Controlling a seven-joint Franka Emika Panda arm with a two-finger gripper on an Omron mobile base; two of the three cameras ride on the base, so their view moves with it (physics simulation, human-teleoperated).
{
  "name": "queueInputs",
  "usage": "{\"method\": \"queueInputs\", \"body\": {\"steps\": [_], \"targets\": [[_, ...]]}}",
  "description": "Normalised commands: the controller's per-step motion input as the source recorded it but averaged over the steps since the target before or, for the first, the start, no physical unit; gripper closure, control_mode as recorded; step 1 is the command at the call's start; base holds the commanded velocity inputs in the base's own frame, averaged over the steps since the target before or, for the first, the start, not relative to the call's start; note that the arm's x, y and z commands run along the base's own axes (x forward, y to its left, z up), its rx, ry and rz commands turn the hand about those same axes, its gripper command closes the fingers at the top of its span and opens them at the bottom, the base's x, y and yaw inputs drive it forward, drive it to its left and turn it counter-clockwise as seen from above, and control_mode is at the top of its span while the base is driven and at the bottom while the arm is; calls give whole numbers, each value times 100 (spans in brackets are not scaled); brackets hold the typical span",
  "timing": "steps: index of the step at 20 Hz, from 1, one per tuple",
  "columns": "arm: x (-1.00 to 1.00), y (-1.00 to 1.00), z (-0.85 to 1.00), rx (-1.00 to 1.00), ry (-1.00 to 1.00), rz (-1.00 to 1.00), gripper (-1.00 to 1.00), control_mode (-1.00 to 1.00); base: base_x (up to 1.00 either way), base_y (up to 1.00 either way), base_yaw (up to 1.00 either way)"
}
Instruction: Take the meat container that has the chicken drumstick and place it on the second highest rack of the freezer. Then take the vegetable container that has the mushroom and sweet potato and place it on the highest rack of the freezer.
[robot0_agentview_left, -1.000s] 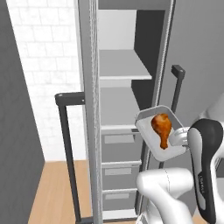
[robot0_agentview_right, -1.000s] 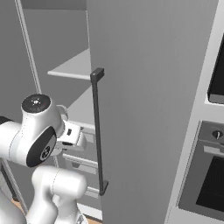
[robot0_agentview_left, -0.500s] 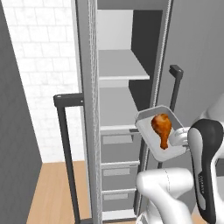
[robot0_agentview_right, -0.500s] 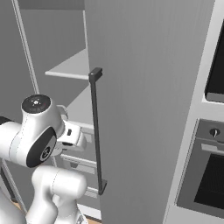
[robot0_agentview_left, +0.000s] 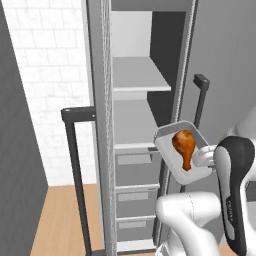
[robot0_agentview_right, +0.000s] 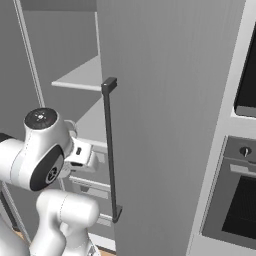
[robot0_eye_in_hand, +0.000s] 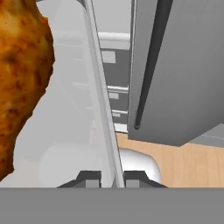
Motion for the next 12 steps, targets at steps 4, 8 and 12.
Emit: {"method": "queueInputs", "body": {"steps": [4,8,12], "targets": [[40,29,0,-4,5,-5,100,-100,0,0,0],[59,38,0,-8,9,-5,100,-100,0,0,0],[46,22,-10,-10,0,-6,100,-100,0,0,0]]}}
